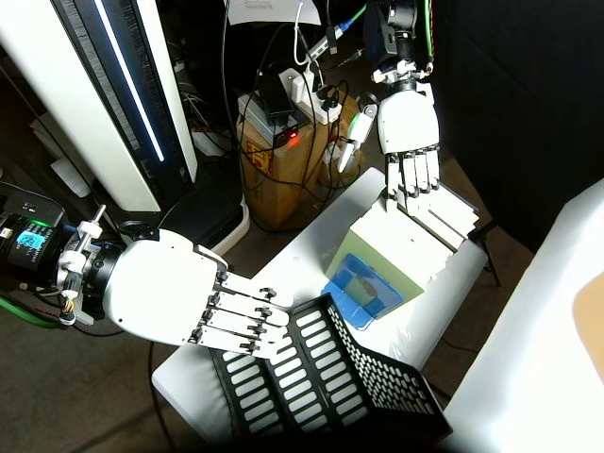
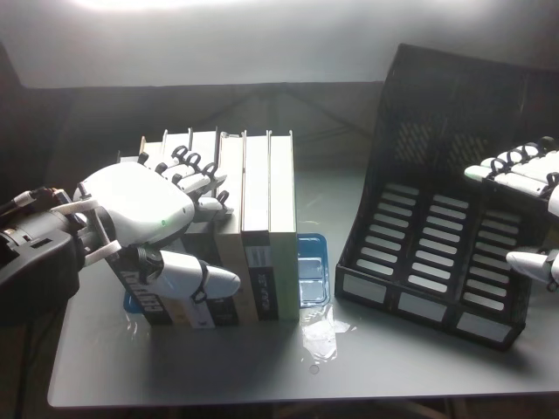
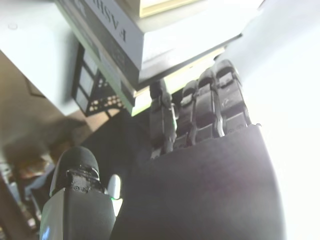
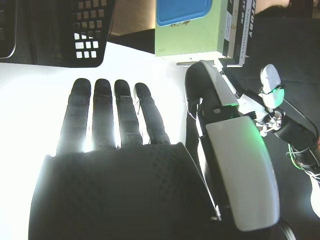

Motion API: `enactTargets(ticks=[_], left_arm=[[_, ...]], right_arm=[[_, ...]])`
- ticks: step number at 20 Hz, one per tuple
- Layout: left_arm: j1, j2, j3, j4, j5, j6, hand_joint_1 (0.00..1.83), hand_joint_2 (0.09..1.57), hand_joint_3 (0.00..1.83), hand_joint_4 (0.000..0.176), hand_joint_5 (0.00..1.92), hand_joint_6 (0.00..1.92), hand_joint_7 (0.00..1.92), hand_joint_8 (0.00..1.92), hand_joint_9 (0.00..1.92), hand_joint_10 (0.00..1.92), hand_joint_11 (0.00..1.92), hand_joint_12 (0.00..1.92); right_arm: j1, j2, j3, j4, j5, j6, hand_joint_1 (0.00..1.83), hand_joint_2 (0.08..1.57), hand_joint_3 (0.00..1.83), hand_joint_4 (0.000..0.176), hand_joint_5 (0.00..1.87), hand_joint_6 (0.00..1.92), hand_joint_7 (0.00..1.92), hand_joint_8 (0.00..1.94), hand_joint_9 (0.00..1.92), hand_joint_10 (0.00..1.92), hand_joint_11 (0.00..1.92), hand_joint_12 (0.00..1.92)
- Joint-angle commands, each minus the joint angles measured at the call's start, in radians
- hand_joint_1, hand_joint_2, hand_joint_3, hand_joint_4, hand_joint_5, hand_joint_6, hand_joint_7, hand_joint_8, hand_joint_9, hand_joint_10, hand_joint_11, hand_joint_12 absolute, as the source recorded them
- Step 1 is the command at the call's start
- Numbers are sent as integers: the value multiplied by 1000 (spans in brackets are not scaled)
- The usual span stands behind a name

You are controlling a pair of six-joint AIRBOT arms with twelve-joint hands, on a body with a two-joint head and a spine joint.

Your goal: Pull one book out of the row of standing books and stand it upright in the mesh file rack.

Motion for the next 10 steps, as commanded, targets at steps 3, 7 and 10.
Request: enactTargets(ticks=[3, 7, 10], left_arm=[[26, -5, -15, 12, -58, 10, 0, 1072, 0, 60, 432, 58, 0, 0, 0, 0, 0, 0], [68, 31, -71, 32, -101, 11, 0, 1041, 0, 46, 460, 62, 0, 0, 0, 0, 0, 0], [92, 56, -113, 62, -125, 11, 0, 1056, 0, 37, 482, 65, 0, 0, 0, 0, 0, 0]], right_arm=[[-6, 2, 4, 7, 111, -2, 476, 1372, 4, 0, 16, 5, 0, 0, 0, 0, 0, 0], [-7, 2, 4, 10, 111, -2, 435, 1372, 3, 0, 0, 0, 0, 0, 0, 0, 0, 0], [-7, 2, 4, 12, 111, -2, 408, 1359, 0, 0, 0, 0, 0, 0, 0, 0, 0, 0]])
